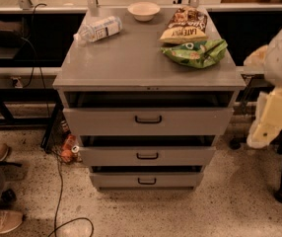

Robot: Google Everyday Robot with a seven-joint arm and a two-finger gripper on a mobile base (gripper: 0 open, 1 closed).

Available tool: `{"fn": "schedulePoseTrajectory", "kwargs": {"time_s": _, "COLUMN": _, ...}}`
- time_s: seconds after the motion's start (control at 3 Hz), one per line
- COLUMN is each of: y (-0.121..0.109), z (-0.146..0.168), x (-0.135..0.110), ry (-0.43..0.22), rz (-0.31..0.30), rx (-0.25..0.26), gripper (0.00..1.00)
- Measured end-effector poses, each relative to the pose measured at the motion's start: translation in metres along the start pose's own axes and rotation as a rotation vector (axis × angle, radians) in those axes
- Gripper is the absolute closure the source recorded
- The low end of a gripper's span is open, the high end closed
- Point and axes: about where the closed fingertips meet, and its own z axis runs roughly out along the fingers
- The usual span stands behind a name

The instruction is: Open bottom drawer

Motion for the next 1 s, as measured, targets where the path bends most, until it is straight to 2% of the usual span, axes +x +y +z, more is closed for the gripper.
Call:
{"fn": "schedulePoseTrajectory", "kwargs": {"time_s": 0.33, "y": 0.03, "z": 0.06, "x": 0.0, "ry": -0.058, "rz": -0.037, "rx": -0.064, "gripper": 0.0}}
{"fn": "schedulePoseTrajectory", "kwargs": {"time_s": 0.67, "y": 0.072, "z": 0.141, "x": -0.004, "ry": -0.071, "rz": -0.065, "rx": -0.166, "gripper": 0.0}}
{"fn": "schedulePoseTrajectory", "kwargs": {"time_s": 1.0, "y": 0.119, "z": 0.227, "x": -0.005, "ry": -0.09, "rz": -0.045, "rx": -0.292, "gripper": 0.0}}
